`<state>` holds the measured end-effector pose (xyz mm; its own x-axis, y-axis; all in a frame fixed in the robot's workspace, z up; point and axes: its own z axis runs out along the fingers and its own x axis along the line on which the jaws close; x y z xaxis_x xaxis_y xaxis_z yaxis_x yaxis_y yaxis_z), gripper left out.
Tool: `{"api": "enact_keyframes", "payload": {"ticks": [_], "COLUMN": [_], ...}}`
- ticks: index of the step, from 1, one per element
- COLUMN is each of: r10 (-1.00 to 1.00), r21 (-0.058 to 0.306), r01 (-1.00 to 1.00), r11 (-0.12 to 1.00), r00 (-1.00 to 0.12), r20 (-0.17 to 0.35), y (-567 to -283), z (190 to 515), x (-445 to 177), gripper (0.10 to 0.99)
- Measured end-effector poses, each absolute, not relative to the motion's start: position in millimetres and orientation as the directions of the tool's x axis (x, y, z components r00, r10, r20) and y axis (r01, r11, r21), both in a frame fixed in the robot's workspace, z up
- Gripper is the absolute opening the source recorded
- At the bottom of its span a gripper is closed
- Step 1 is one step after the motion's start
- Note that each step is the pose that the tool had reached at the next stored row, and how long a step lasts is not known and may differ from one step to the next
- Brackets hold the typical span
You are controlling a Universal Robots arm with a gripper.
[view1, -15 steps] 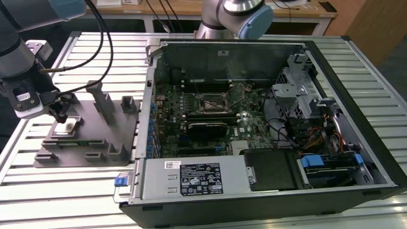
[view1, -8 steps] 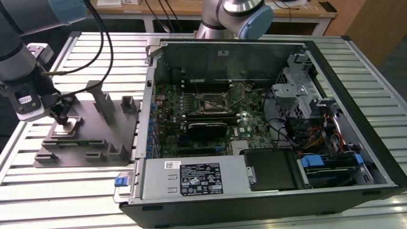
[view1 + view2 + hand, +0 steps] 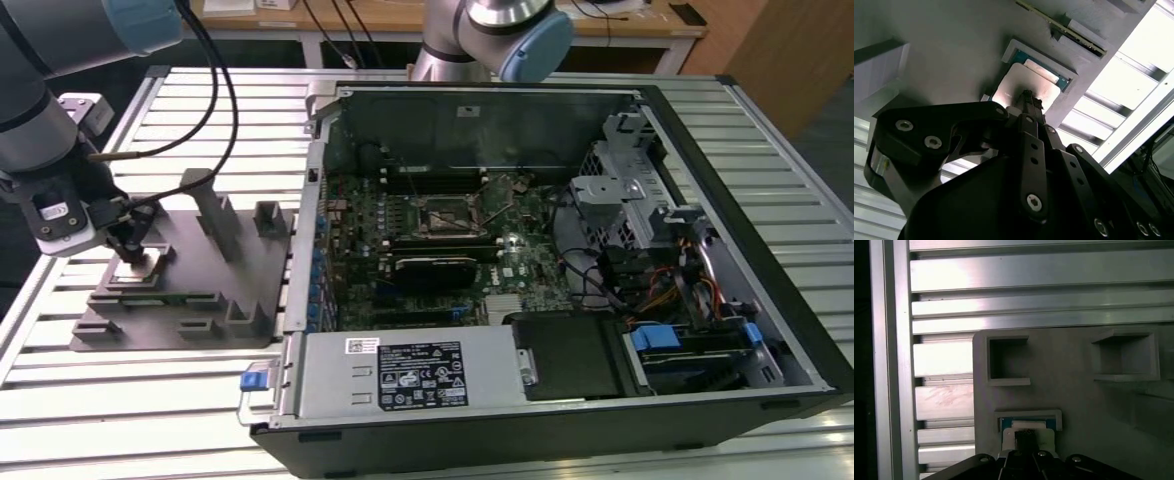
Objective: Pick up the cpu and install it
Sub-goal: 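Pick up the cpu and move it towards the insertion slot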
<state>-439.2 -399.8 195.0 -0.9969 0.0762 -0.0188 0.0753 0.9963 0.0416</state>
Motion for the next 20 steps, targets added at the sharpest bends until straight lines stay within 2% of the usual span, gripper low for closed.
{"api": "enact_keyframes", "payload": {"ticks": [3, 4, 5, 7, 8, 10, 11, 14, 15, 17, 18, 19, 20], "r10": [0.076, 0.076, 0.076, 0.076, 0.076, 0.076, 0.076, 0.076, 0.076, 0.076, 0.076, 0.076, 0.076], "r21": [0.041, 0.041, 0.041, 0.041, 0.041, 0.04, 0.04, 0.04, 0.04, 0.039, 0.039, 0.039, 0.039], "r01": [0.075, 0.075, 0.075, 0.075, 0.075, 0.075, 0.075, 0.075, 0.075, 0.075, 0.075, 0.075, 0.075], "r11": [0.996, 0.996, 0.996, 0.996, 0.996, 0.996, 0.996, 0.996, 0.996, 0.996, 0.996, 0.996, 0.996], "r00": [-0.997, -0.997, -0.997, -0.997, -0.997, -0.997, -0.997, -0.997, -0.997, -0.997, -0.997, -0.997, -0.997], "r20": [-0.019, -0.019, -0.019, -0.019, -0.019, -0.019, -0.019, -0.019, -0.019, -0.019, -0.019, -0.019, -0.019], "y": [-399.8, -399.8, -399.8, -399.8, -399.7, -399.8, -399.7, -399.8, -399.8, -399.8, -399.7, -399.8, -399.8], "z": [194.9, 194.9, 194.9, 194.9, 194.9, 194.9, 194.9, 194.9, 194.9, 194.9, 194.9, 194.9, 194.9], "x": [-439.1, -439.1, -439.1, -439.1, -439.1, -439.1, -439.1, -439.1, -439.1, -439.1, -439.2, -439.2, -439.1], "gripper": [0.114, 0.169, 0.169, 0.294, 0.294, 0.412, 0.412, 0.584, 0.584, 0.702, 0.702, 0.761, 0.761]}}
